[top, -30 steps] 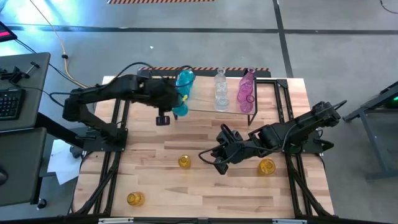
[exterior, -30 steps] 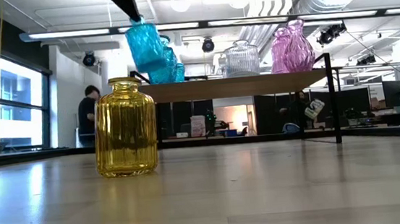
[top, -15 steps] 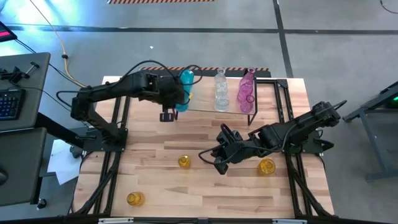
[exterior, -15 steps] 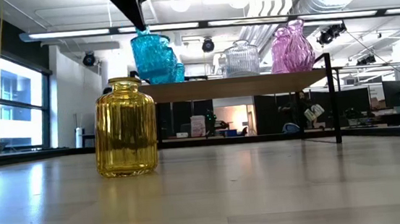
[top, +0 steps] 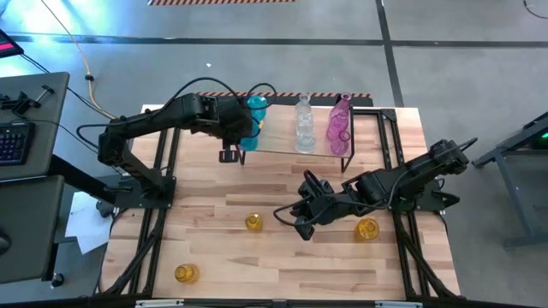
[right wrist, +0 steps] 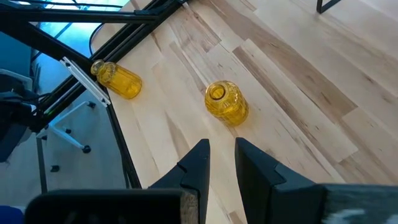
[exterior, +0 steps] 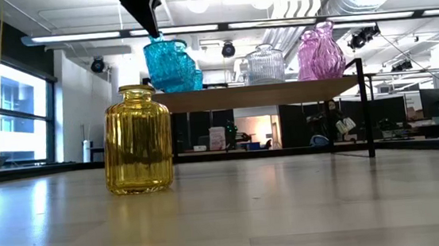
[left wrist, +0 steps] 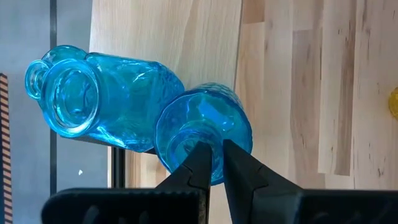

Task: Sort vases onto shelf
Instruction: Put the blue vase on the shelf aligned with the other blue vases

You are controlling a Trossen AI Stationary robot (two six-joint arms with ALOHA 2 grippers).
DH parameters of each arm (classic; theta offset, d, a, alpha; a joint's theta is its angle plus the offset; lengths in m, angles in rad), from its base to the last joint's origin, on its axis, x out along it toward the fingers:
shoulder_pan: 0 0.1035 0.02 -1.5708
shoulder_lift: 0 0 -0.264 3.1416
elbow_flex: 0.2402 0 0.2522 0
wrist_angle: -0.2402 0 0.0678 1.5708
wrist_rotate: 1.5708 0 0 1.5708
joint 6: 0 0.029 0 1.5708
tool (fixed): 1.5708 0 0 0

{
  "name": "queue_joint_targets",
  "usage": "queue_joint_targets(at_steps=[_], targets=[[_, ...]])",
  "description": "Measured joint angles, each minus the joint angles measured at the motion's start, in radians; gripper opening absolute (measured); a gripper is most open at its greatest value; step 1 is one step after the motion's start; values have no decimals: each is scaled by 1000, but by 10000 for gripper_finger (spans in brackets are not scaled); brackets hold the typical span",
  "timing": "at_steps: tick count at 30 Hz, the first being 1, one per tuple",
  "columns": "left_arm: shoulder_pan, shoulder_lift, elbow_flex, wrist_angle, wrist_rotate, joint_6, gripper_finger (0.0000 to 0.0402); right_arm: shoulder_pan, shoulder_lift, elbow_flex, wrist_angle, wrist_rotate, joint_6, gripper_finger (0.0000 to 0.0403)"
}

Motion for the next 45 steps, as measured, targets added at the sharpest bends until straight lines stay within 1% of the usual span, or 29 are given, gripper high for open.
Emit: queue_joint_targets(at_steps=[10, 14, 31, 37, 45], targets=[[16, 0, 0, 4, 16, 6, 15, 0, 0, 0, 6, 0, 1, 57], [17, 0, 0, 3, 49, 6, 16, 0, 0, 0, 12, 0, 1, 57], [16, 0, 0, 18, 36, -9, 68, 1, 0, 0, 27, 1, 1, 57], [16, 0, -1, 20, 36, -22, 72, 1, 0, 0, 27, 0, 1, 57], [16, -6, -49, 50, 24, -39, 72, 1, 0, 0, 27, -8, 1, 57]])
